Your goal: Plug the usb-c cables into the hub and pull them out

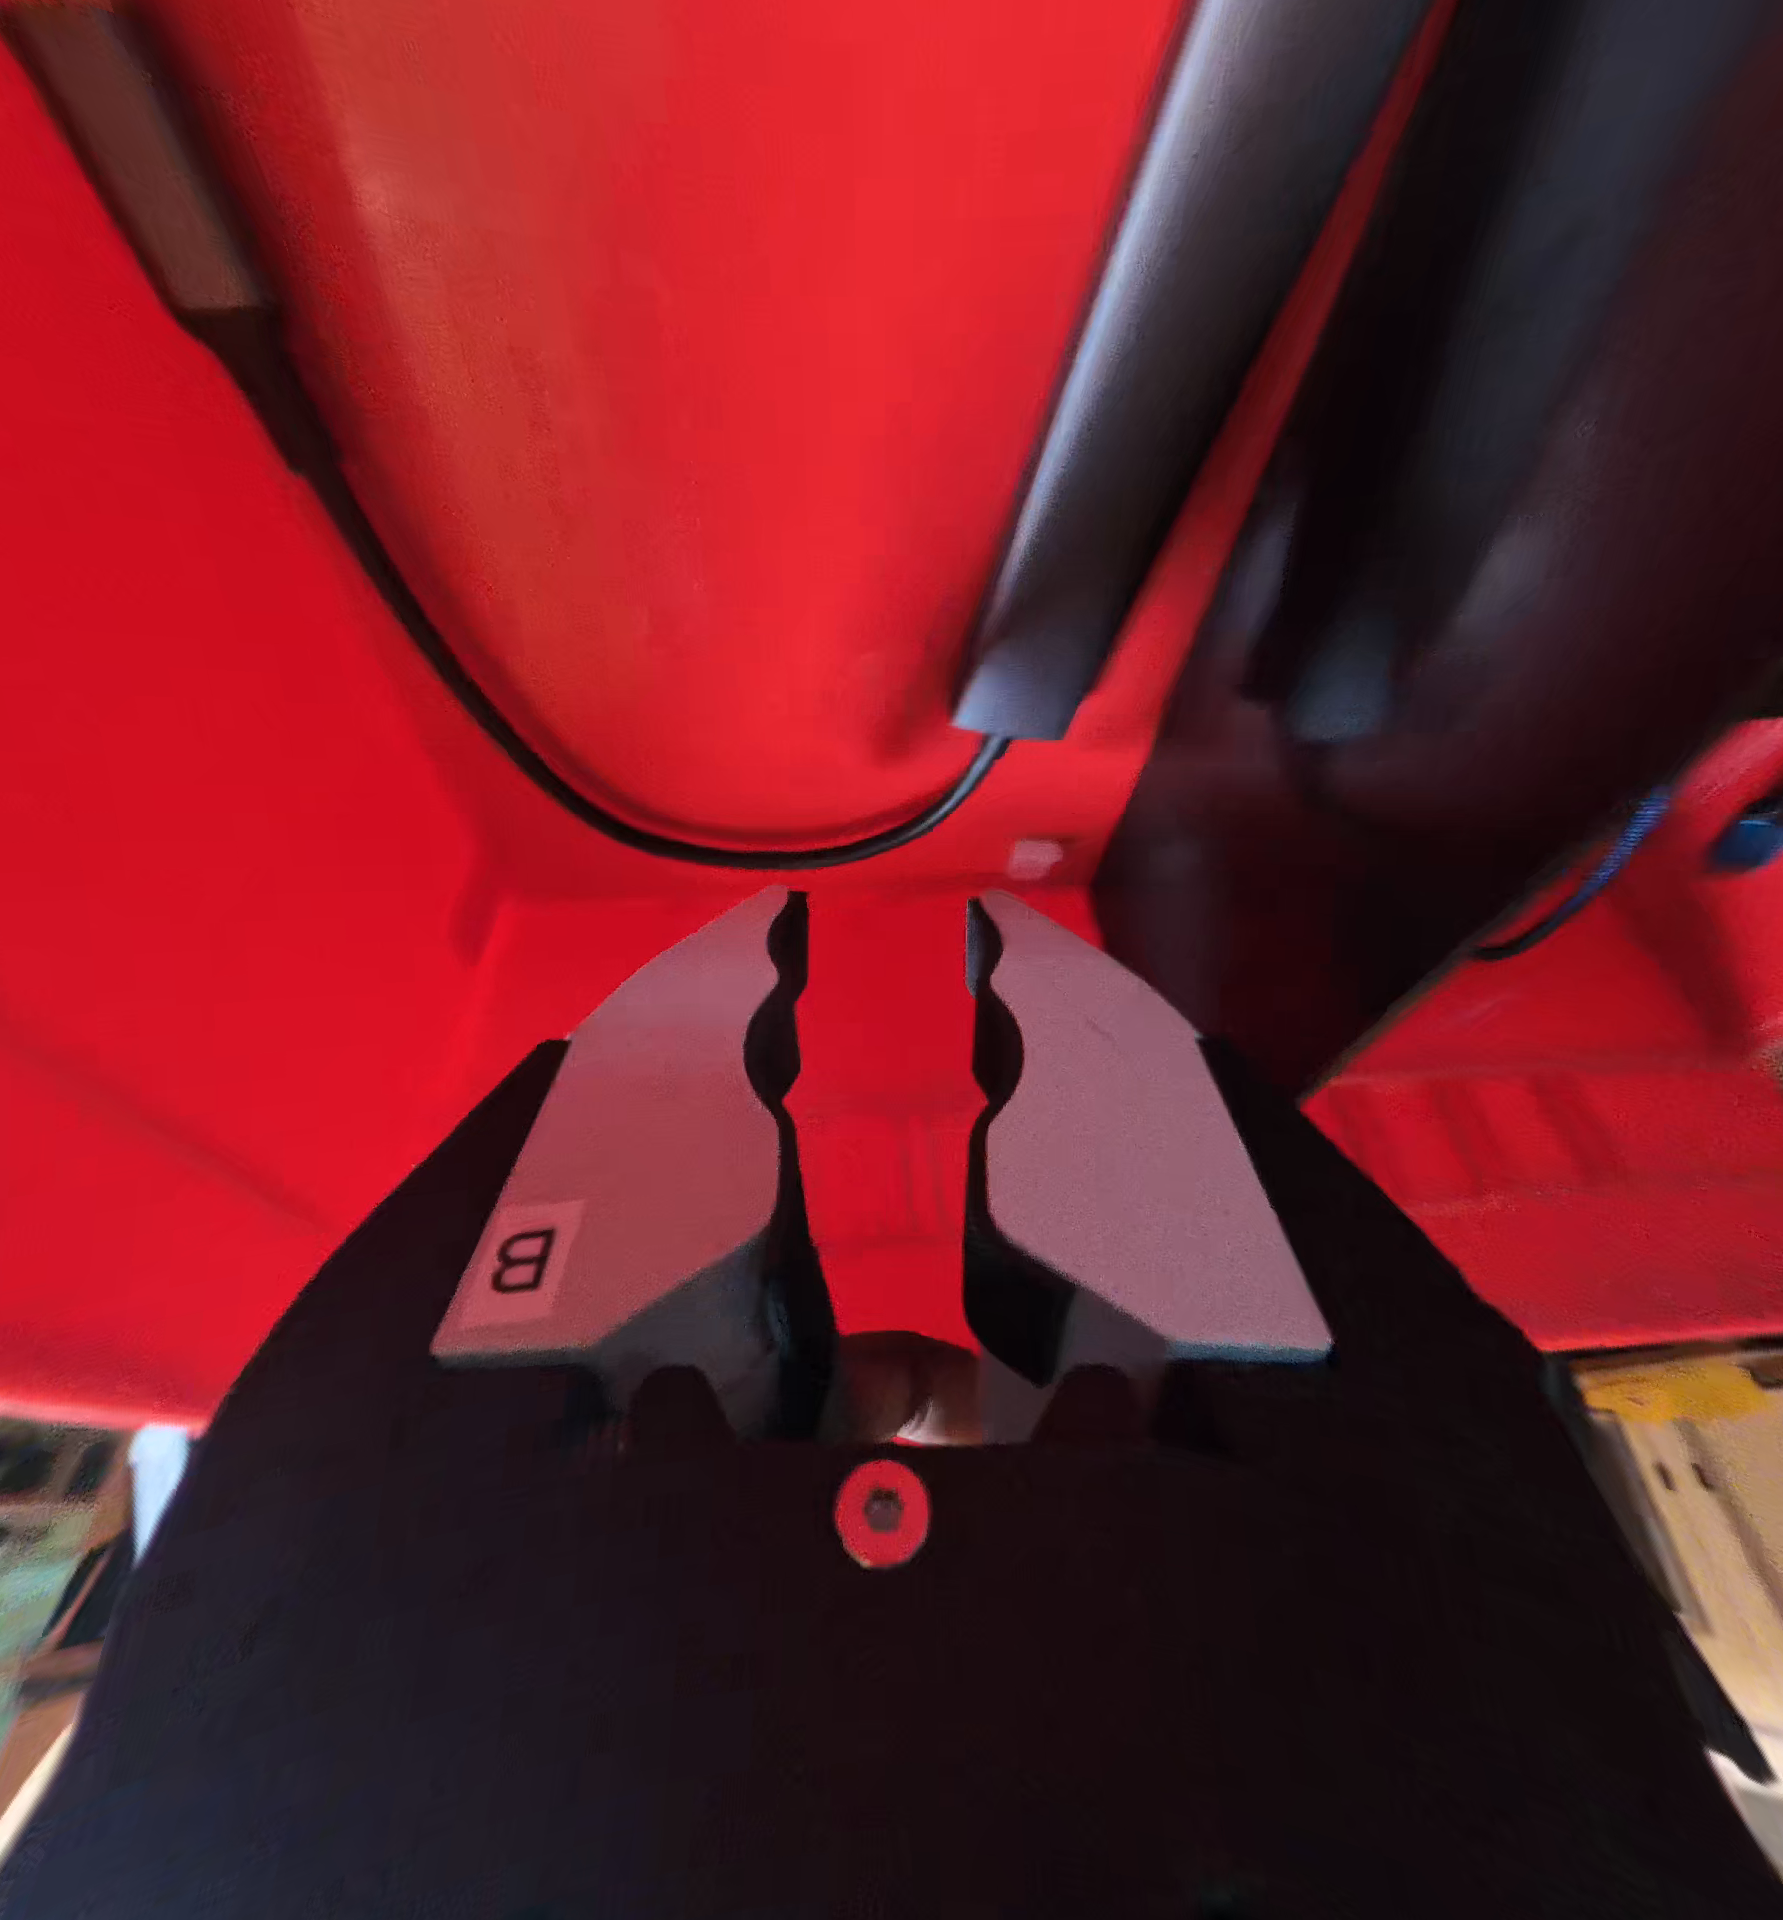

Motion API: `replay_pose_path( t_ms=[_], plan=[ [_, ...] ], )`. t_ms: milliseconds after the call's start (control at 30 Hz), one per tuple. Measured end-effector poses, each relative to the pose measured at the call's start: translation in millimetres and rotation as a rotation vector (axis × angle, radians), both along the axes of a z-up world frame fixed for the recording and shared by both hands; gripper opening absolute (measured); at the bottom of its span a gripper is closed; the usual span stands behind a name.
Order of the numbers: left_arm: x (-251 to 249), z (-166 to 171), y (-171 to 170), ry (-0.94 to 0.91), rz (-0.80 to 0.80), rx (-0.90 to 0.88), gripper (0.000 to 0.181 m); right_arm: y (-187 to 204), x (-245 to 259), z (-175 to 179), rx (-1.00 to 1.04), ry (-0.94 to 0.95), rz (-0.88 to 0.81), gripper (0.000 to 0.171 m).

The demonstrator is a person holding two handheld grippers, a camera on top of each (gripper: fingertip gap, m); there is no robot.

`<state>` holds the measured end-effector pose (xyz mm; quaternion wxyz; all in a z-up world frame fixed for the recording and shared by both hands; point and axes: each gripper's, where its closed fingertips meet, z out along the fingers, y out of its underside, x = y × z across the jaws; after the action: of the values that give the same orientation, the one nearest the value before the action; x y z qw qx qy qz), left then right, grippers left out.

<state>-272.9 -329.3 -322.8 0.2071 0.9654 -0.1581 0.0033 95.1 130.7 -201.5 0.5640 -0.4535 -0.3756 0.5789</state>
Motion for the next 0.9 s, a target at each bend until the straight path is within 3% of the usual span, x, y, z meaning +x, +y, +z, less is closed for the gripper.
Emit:
replay_pose_path(
  t_ms=[33, 167, 267, 567, 667, 733, 767, 900],
  plan=[
    [-8.5, 0.2, 1.5, 0.059, -0.007, 0.003, 0.03, -0.1, -0.7, -0.6, -0.001, -0.003, 0.003, 0.055],
    [-37.8, 1.5, 6.2, 0.259, 0.168, 0.032, 0.042, -0.1, -1.8, -1.3, -0.003, -0.007, 0.008, 0.054],
    [-34.8, -10.3, 11.5, 0.208, 0.304, 0.07, 0.052, -1.8, -2.5, -1.7, 0.004, -0.009, 0.017, 0.053],
    [-36.8, -23.8, 16.4, 0.179, 0.304, 0.102, 0.052, -6.1, -2.4, -1.1, 0.02, -0.006, 0.036, 0.044],
    [-22.9, -26.5, 15.7, 0.079, 0.357, 0.103, 0.027, -6.8, -2.2, -0.9, 0.021, -0.004, 0.04, 0.043],
    [-22.8, -26.6, 15.4, 0.065, 0.336, 0.11, 0.025, -6.4, -1.3, -0.1, 0.019, 0.002, 0.038, 0.043],
    [-24.4, -26.5, 15.2, 0.076, 0.307, 0.117, 0.01, -5.8, -0.8, 0.2, 0.016, 0.004, 0.036, 0.042],
    [-21.5, -14.0, 27.4, 0.1, 0.234, 0.202, 0.007, -3.3, -0.3, 0.1, -0.003, 0.01, 0.035, 0.041]
  ],
)
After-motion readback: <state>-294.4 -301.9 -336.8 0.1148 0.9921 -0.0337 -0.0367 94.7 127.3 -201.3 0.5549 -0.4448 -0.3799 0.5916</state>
